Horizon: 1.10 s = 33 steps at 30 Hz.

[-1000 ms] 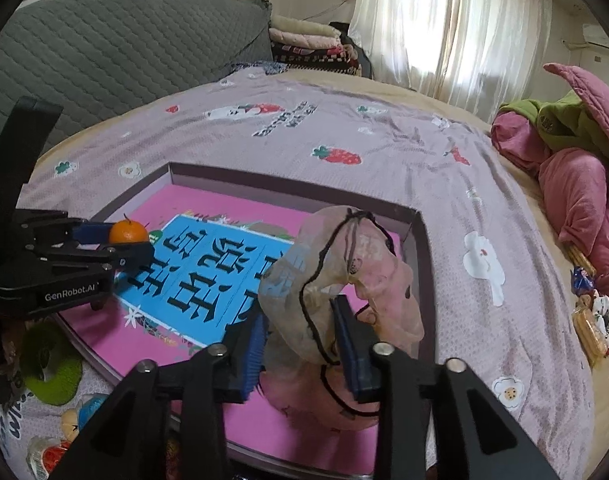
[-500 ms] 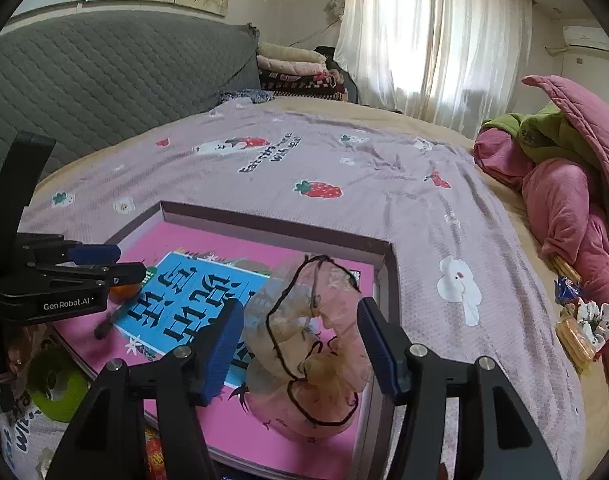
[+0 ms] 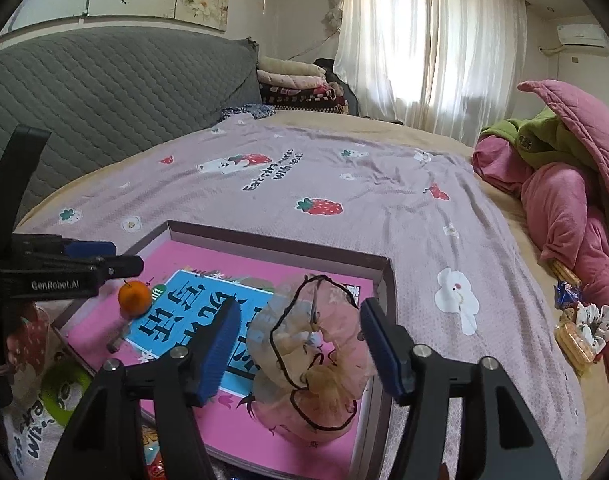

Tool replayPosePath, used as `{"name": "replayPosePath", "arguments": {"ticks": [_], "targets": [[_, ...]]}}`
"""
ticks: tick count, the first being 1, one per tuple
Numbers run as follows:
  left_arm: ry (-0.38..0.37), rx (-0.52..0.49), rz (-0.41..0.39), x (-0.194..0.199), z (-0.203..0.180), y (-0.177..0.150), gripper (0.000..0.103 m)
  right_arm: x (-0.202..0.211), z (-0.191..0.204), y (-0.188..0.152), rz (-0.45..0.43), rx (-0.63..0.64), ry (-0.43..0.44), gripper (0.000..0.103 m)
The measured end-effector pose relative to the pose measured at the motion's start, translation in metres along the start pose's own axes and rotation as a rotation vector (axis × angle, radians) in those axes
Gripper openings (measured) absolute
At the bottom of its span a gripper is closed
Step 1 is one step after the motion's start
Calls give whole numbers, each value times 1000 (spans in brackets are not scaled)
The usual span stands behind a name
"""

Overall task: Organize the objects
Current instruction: 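Withdraw both open tools back from the tray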

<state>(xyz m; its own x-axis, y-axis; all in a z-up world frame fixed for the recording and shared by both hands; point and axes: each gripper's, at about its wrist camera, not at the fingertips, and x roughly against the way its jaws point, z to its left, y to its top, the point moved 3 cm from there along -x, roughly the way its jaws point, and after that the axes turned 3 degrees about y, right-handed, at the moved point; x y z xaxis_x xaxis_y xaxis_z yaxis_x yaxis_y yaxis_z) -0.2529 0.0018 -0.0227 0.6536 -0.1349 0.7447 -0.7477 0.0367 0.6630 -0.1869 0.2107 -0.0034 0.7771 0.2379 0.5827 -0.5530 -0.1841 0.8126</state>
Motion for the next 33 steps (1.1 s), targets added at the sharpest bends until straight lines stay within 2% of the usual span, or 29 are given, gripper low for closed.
{"name": "replayPosePath", "arguments": {"ticks": [3, 6, 10, 15, 23, 33], "targets": [[6, 5, -29, 12, 2, 4, 59, 5, 0, 3, -18, -3, 4, 72], [20, 0, -58, 25, 1, 5, 67, 10, 1, 5, -27, -5, 1, 77], [57, -13, -90, 41, -3, 0, 70, 14, 3, 7, -34, -5, 8, 77], [70, -38, -108, 56, -15, -12, 71, 22, 5, 2, -34, 6, -22, 77], [68, -33, -130, 78, -23, -43, 71, 39, 7, -2, -53, -10, -11, 80], [50, -56, -117, 89, -41, -84, 71, 62, 11, -16, -75, -42, -8, 85]]}}
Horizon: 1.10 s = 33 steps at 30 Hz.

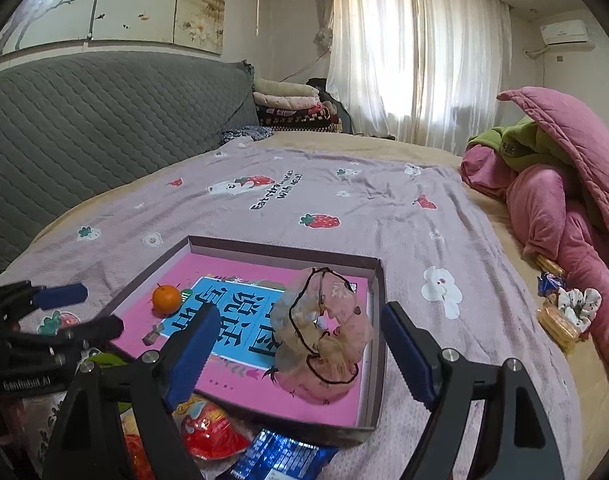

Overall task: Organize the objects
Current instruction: 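Withdraw both open tools back from the tray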

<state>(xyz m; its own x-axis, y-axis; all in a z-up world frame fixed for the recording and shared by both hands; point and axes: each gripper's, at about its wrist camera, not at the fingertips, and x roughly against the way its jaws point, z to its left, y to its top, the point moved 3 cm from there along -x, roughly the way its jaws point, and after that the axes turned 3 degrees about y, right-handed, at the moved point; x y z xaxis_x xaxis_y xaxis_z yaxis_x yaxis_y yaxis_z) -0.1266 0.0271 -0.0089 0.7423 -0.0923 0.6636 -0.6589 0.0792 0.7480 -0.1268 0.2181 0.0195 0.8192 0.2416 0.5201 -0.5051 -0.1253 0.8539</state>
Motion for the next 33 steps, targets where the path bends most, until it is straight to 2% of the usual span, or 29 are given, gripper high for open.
{"name": "replayPosePath", "arguments": {"ticks": [9, 33], "targets": [[-34, -19, -2, 15, -11, -22, 72, 12, -3, -24, 35, -22, -2, 86], [-39, -22, 8, 44, -9, -50, 72, 43, 11, -58, 57, -8, -6, 86]]}}
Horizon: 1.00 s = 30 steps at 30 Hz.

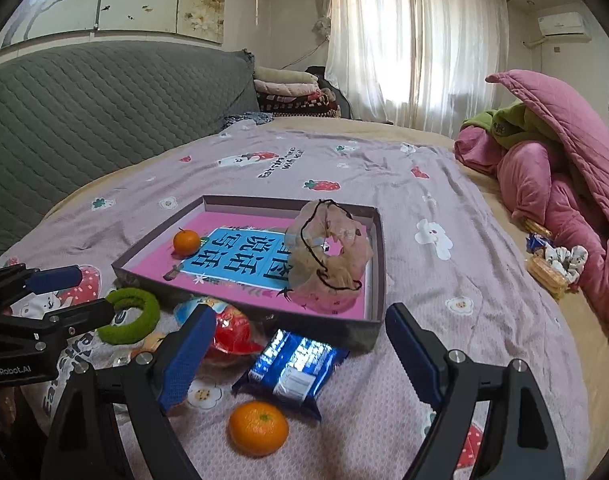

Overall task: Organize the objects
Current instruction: 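Withdraw both open tools back from the tray, then move the left tool toward the white candy egg while the right approaches the blue snack packet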

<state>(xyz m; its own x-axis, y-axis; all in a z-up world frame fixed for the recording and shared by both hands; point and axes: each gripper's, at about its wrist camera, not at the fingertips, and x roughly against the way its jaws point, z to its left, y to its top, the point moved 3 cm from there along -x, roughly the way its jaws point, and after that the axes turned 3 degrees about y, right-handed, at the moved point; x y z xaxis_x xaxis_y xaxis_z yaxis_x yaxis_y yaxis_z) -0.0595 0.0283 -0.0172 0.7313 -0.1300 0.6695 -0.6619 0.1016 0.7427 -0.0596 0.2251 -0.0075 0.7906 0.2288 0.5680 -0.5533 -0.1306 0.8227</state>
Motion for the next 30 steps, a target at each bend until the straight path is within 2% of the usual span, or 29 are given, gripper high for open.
{"name": "replayPosePath", "arguments": {"ticks": [12, 22, 30], "targets": [[-10, -2, 14, 14, -6, -12, 72, 17, 2, -11, 5, -6, 16, 86], [11, -13, 31, 20, -15, -19, 72, 22, 4, -22, 23, 3, 0, 86], [-2, -17, 45, 23, -19, -25, 72, 25, 8, -28, 33, 26, -20, 86]]}}
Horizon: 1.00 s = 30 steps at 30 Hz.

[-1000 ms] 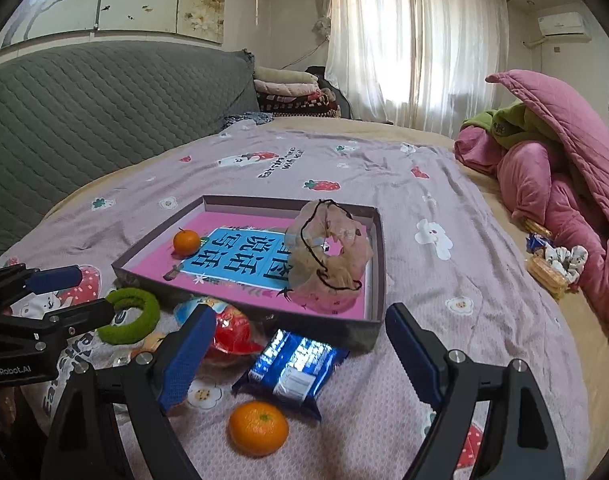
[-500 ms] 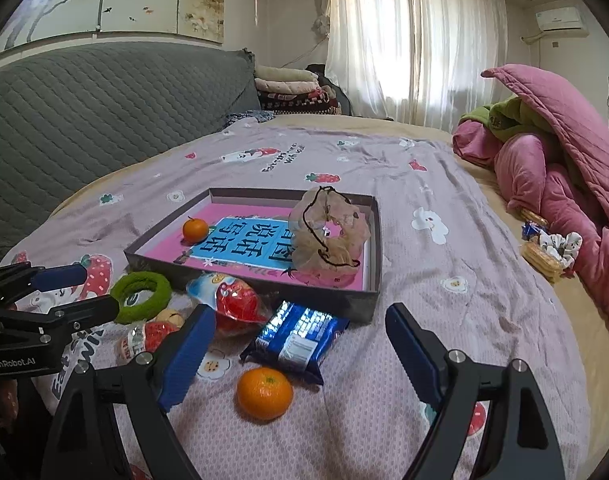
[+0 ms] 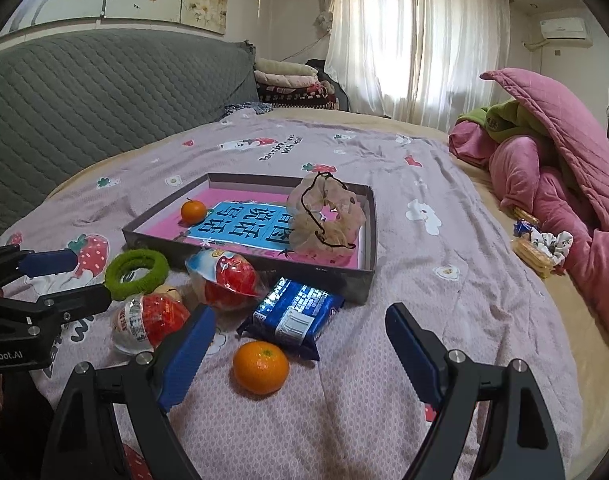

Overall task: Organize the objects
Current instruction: 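Move the left tool toward the white candy egg while the right approaches the blue snack packet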

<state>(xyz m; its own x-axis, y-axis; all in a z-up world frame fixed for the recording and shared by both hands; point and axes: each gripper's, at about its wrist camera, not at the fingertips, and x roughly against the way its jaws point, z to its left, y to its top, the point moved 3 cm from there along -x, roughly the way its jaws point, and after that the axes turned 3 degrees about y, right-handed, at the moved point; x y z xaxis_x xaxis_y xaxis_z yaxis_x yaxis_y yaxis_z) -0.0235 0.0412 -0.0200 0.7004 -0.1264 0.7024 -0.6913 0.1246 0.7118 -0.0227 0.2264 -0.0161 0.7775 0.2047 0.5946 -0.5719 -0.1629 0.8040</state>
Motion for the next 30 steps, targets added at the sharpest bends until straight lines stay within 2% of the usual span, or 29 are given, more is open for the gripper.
{"name": "replayPosePath", "arguments": {"ticks": [30], "targets": [[-35, -27, 60, -14, -14, -23, 72, -1, -5, -16, 58, -46, 18, 86]]}}
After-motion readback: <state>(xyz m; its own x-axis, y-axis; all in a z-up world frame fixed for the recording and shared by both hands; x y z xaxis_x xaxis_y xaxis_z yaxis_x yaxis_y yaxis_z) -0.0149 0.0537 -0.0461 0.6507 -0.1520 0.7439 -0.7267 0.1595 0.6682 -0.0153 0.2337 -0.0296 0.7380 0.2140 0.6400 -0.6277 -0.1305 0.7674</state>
